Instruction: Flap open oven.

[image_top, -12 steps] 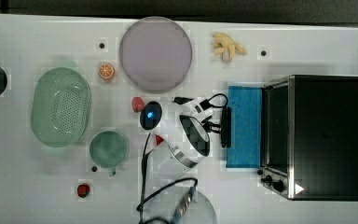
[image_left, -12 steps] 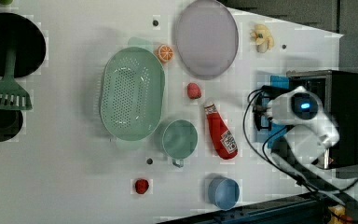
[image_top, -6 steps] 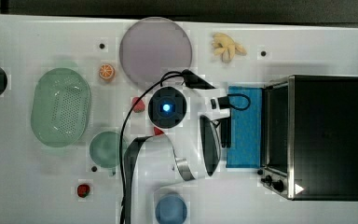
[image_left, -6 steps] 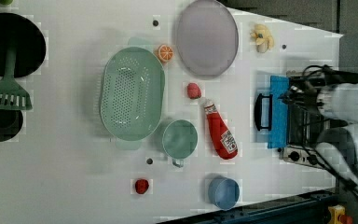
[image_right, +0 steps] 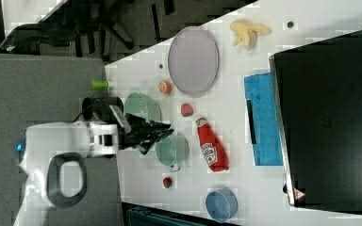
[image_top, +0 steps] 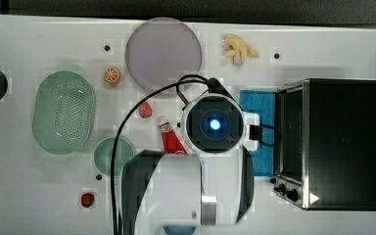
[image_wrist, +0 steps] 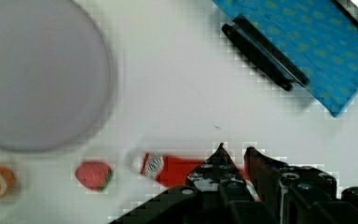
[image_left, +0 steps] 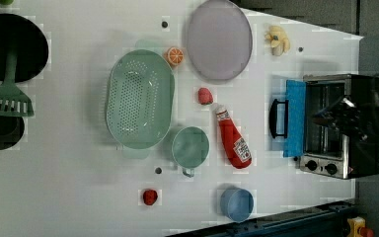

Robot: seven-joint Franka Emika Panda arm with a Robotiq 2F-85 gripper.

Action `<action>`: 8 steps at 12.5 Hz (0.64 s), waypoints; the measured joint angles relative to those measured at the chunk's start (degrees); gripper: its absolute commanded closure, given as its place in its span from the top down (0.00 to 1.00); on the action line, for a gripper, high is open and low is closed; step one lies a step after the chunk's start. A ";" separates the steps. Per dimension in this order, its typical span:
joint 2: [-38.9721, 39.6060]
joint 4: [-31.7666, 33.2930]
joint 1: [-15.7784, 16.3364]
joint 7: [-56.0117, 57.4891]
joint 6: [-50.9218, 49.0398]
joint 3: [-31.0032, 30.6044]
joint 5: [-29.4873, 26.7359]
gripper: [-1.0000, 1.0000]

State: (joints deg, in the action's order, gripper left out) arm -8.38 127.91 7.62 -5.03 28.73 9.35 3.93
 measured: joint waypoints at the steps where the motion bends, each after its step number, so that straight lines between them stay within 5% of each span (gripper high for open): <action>1: -1.84 -1.34 -0.11 0.00 -4.13 0.00 0.23 0.18; 5: -5.31 -13.48 0.17 -0.05 -20.32 0.11 0.18 0.18; 8: -7.23 -17.96 0.26 -0.07 -23.34 0.17 0.47 0.18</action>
State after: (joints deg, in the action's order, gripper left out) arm -15.61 109.95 7.88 -5.10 5.40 9.53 4.40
